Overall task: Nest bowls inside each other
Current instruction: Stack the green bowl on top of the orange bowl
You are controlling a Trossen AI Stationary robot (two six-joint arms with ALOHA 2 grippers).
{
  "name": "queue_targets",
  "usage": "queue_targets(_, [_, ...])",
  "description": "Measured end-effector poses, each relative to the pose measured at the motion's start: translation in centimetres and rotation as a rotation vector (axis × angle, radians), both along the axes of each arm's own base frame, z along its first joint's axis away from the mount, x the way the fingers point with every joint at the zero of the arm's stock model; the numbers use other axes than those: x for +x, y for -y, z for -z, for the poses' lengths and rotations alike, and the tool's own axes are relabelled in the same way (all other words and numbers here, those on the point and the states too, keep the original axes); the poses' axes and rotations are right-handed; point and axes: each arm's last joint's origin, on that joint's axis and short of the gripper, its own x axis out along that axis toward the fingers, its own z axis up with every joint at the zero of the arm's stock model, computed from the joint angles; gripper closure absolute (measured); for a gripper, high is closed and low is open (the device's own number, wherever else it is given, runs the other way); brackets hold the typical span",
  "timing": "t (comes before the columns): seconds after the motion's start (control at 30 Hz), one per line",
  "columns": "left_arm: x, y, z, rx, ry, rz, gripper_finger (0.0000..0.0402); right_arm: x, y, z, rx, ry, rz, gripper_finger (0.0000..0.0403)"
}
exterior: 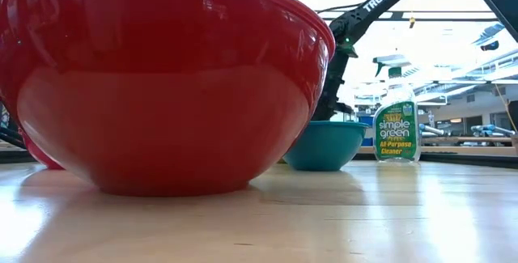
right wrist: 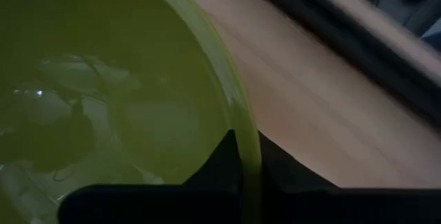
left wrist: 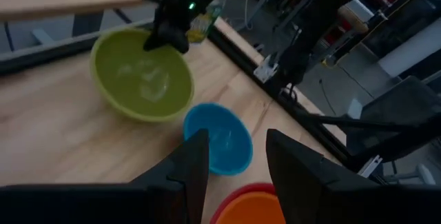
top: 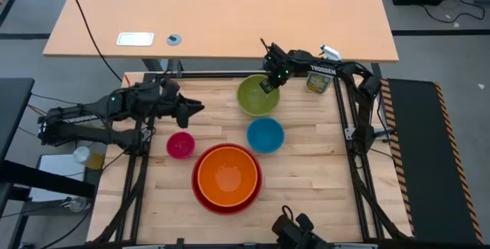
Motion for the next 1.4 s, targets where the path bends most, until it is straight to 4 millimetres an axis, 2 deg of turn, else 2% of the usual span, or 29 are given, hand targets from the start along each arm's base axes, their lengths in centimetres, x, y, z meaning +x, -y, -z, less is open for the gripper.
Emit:
queue_targets(0.17, [-0.2,-0.2,-0.8,0.061,0.008,0.004,0.0253,1.3,0.0,-3.7,0.023,0.103,-0.141,0.0383])
queue_targets(0.33, [-0.3,-0.5,-0.7,0.095,-0.016,-0.001,0.0253,3.1,-1.7,-7.4,0.121,0.256,-0.292,0.0383])
queue_targets(0.43, [-0.6,-0.8,-0.3,0.114,-0.066,-0.028,0.0253,4.5,-4.1,-8.9,0.166,0.302,-0.403,0.0383])
queue_targets(0.57, [-1.5,-1.2,-0.2,0.138,-0.104,-0.114,0.0253,7.1,-9.3,-9.7,0.205,0.303,-0.548,0.0383])
queue_targets(0.77, [-2.9,-1.4,-1.1,0.187,-0.048,-0.167,0.0253,10.2,-17.8,-9.9,0.22,0.306,-0.651,0.0382])
queue_targets(0.97, [-3.6,-1.3,-1.6,0.178,0.007,-0.18,0.0253,12.5,-23.7,-10.0,0.111,0.364,-0.654,0.0382])
queue_targets(1.17, [-3.5,-1.0,-1.8,0.151,0.044,-0.083,0.0253,14.5,-26.4,-5.8,0.114,0.259,-0.59,0.0381])
queue_targets(1.3, [-3.5,-0.9,-1.5,0.134,0.02,-0.046,0.0253,14.9,-26.7,-4.0,0.117,0.2,-0.56,0.0364])
queue_targets(1.4, [-3.6,-0.9,-1.4,0.129,0.009,-0.039,0.0253,14.9,-26.6,-3.5,0.117,0.167,-0.56,0.0332])
